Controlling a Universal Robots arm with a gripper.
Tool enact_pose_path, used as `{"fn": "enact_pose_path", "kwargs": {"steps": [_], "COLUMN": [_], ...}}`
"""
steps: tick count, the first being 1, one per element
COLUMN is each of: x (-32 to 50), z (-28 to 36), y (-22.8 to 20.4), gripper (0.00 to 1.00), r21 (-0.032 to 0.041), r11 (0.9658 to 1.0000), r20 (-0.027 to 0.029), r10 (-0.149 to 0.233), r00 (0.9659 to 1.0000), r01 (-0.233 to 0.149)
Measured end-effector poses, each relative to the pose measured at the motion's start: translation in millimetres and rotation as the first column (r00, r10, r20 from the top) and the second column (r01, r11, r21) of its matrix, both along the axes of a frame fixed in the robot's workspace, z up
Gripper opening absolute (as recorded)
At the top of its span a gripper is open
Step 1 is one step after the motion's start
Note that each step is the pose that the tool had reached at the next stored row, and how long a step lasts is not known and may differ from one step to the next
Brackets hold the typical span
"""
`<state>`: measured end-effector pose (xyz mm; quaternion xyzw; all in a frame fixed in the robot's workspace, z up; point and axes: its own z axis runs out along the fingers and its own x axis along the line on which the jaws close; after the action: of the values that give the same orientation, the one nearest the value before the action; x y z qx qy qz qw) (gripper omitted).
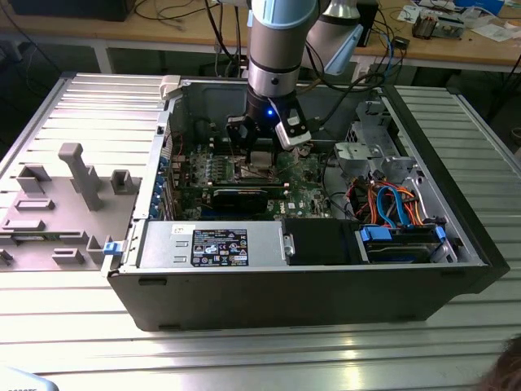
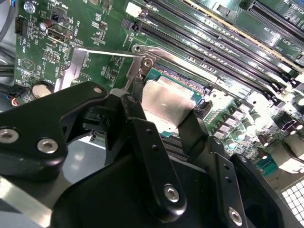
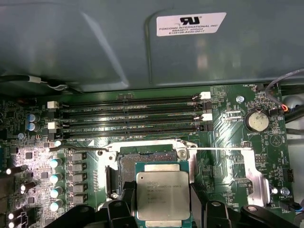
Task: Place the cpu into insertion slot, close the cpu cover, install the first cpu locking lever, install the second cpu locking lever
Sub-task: 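Place the cpu into insertion slot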
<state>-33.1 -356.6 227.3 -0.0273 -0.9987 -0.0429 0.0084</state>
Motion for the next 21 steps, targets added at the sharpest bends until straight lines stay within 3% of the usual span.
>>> {"fn": "enact_pose_path", "kwargs": {"steps": [2, 6, 12, 19, 21], "x": [0.0, 0.0, 0.0, 0.0, 0.0], "z": [3.5, 3.6, 3.6, 3.6, 3.6], "y": [0.0, 0.0, 0.0, 0.0, 0.0], "gripper": [0.55, 0.55, 0.55, 0.55, 0.55], "r21": [0.0, 0.0, 0.0, 0.0, 0.0], "r11": [1.0, 1.0, 0.9993, 0.996, 0.9936], "r20": [0.0, 0.0, 0.0, -0.0001, 0.0], "r10": [0.0, -0.001, -0.037, -0.089, -0.113], "r00": [1.0, 1.0, 0.9993, 0.996, 0.9936], "r01": [0.0, 0.001, 0.037, 0.089, 0.113]}}
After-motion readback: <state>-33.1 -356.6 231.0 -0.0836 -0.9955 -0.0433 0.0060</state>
